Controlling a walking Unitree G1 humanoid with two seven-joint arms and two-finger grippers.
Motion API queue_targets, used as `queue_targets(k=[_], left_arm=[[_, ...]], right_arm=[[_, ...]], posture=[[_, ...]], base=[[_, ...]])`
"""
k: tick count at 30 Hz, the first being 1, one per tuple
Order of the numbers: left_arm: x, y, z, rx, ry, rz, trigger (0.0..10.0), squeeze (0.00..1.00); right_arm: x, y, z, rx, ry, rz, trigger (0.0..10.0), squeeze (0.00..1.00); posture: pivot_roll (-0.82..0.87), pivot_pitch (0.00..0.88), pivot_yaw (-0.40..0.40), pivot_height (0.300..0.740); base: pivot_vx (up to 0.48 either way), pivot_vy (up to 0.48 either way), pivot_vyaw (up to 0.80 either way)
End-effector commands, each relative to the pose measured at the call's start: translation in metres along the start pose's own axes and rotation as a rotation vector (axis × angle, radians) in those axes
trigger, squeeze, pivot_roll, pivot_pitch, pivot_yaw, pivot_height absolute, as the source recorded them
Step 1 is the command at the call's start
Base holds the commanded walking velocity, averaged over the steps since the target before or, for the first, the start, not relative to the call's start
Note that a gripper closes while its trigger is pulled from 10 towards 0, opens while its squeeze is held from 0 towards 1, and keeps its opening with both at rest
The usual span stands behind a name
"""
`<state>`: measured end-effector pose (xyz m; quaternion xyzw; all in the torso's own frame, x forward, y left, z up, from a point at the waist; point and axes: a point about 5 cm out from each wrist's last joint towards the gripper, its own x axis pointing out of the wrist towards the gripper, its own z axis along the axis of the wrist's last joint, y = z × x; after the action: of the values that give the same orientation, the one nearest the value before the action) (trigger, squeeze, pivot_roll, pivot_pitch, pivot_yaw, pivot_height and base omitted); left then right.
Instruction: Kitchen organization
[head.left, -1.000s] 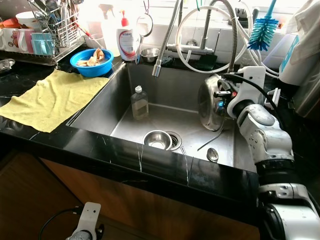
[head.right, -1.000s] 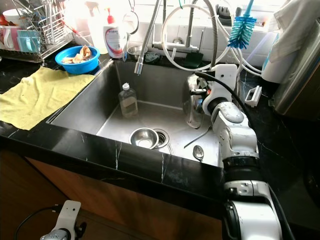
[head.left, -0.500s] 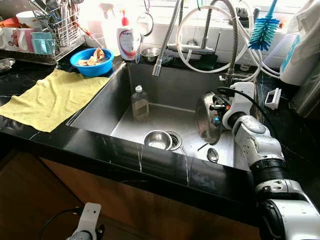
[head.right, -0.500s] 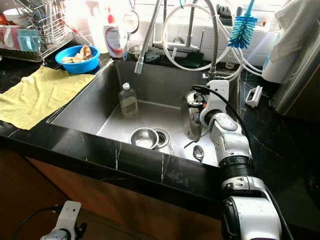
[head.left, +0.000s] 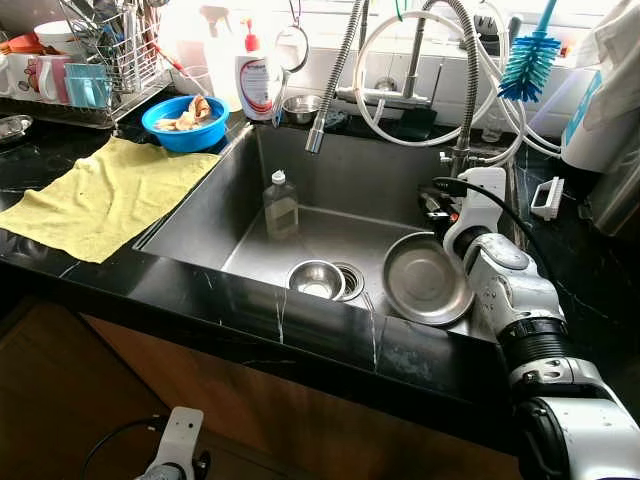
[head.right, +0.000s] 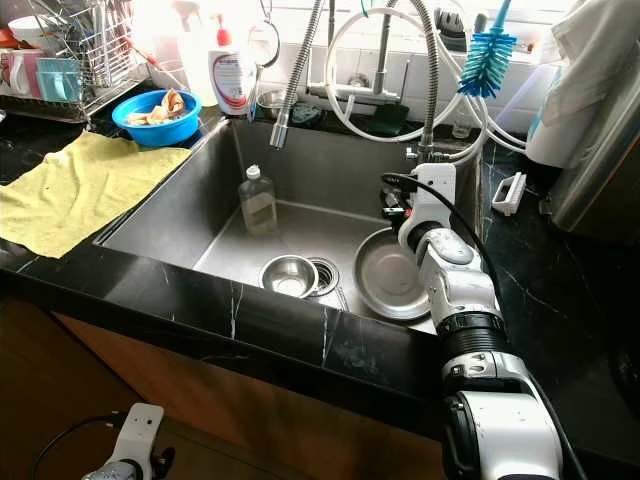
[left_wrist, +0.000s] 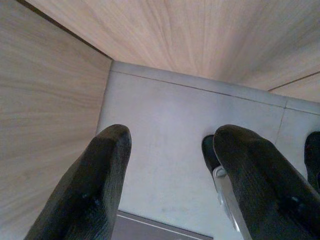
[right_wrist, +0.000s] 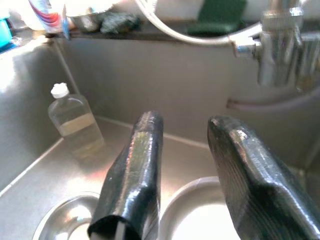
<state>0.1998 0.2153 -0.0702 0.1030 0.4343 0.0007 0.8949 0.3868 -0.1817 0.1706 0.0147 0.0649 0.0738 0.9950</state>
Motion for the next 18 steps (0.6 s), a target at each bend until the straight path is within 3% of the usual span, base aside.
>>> queue_targets(k=[1,6,13,16,18], left_arm=[[-0.001,0.004,-0.005,0.024,0.012,0.002,10.0,0.0],[-0.002,0.006,-0.006,0.029,0.012,0.007,10.0,0.0],[-0.003,0.012,-0.009,0.028,0.015,0.023,10.0,0.0],[-0.004,0.013,-0.014,0.033,0.026,0.025,10.0,0.0],[-0.004,0.013,-0.014,0.034,0.027,0.024,10.0,0.0]], right_arm=[[-0.002,0.004,0.011,-0.043,-0.057,0.013,10.0,0.0],[-0.016,0.015,0.027,-0.072,-0.18,0.025,10.0,0.0],[-0.045,0.027,0.021,-0.042,-0.237,0.013,10.0,0.0],[-0.082,0.03,0.023,-0.125,-0.341,-0.053,10.0,0.0],[-0.085,0.029,0.024,-0.122,-0.354,-0.066,10.0,0.0]], posture=[[-0.16,0.0,0.034,0.74],[-0.16,0.0,0.038,0.74],[-0.16,0.0,0.041,0.74],[-0.18,0.0,0.05,0.74],[-0.19,0.0,0.05,0.74]], base=[[0.0,0.0,0.0],[0.0,0.0,0.0],[0.0,0.0,0.0],[0.0,0.0,0.0],[0.0,0.0,0.0]])
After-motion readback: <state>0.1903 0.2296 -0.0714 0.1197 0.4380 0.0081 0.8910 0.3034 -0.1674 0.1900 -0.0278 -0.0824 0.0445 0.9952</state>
